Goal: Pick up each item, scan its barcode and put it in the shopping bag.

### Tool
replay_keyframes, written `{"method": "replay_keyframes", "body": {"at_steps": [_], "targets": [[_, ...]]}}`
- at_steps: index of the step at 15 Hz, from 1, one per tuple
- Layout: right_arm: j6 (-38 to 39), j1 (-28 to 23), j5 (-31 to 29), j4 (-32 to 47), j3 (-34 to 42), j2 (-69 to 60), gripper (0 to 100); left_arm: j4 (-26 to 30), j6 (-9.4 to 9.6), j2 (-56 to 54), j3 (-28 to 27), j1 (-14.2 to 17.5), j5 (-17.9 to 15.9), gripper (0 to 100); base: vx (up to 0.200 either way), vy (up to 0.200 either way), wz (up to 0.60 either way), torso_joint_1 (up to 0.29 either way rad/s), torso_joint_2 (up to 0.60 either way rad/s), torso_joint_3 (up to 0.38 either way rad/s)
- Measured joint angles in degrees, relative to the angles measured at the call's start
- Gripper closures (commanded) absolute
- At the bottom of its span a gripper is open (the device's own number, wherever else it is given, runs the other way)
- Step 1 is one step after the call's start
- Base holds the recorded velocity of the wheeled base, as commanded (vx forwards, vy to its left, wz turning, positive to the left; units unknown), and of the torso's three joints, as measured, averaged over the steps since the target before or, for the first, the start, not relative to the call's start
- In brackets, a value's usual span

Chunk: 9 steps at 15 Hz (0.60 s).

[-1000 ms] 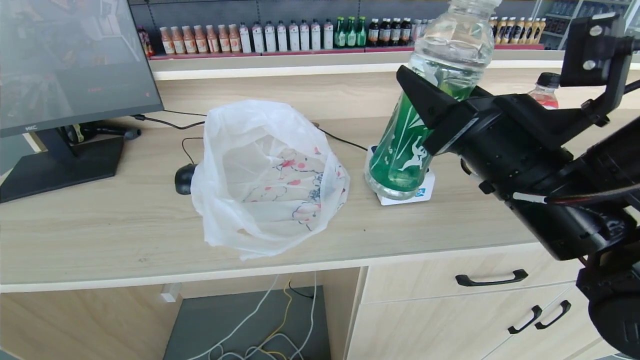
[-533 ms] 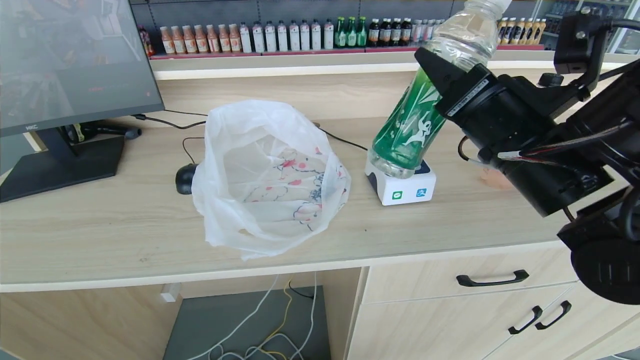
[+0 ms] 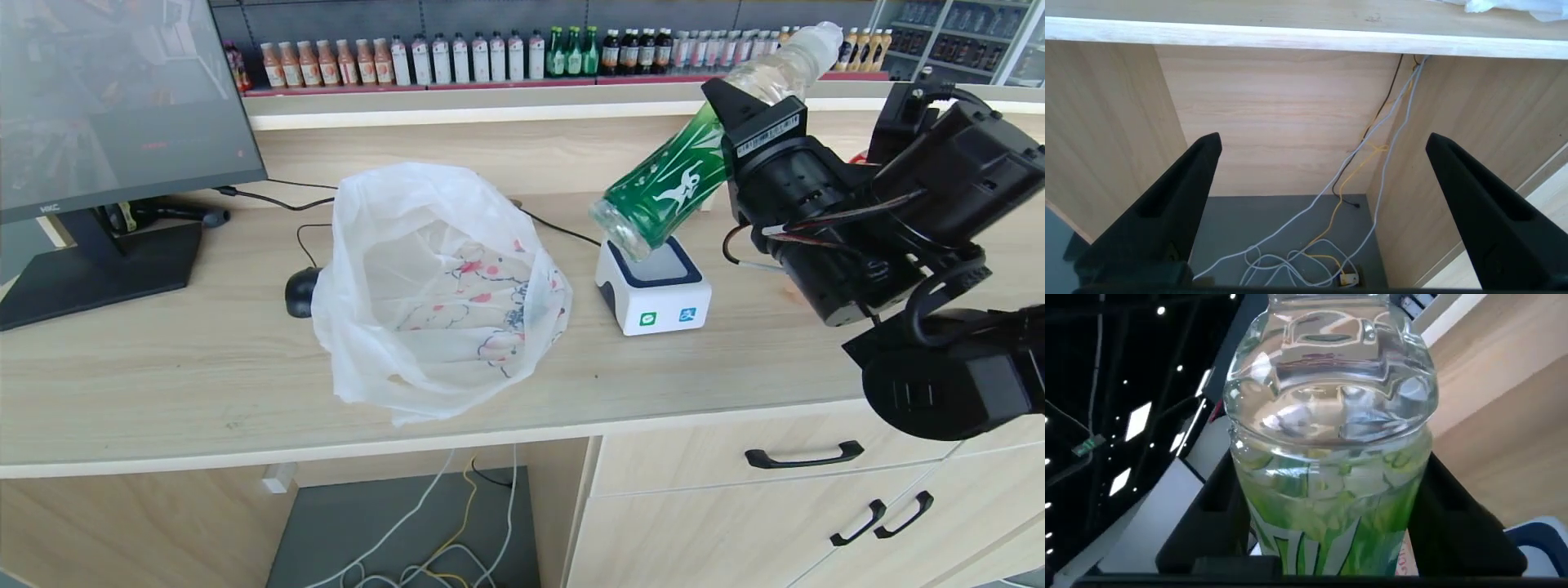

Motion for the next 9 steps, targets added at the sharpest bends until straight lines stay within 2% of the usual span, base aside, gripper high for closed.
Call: {"method": "replay_keyframes", "body": {"at_steps": [5,9], "targets": [[10.8,-0.7,-0.2,-0.1,-2.3,2.0,100,0.0,0.0,0.0,0.0,0.0,0.0,0,0.0,0.0,0.0,0.0,0.0,0.0],[16.0,-3.2,-0.4,-0.1,-3.5,4.2,100,0.0,0.0,0.0,0.0,0.0,0.0,0,0.0,0.0,0.0,0.0,0.0,0.0]]}}
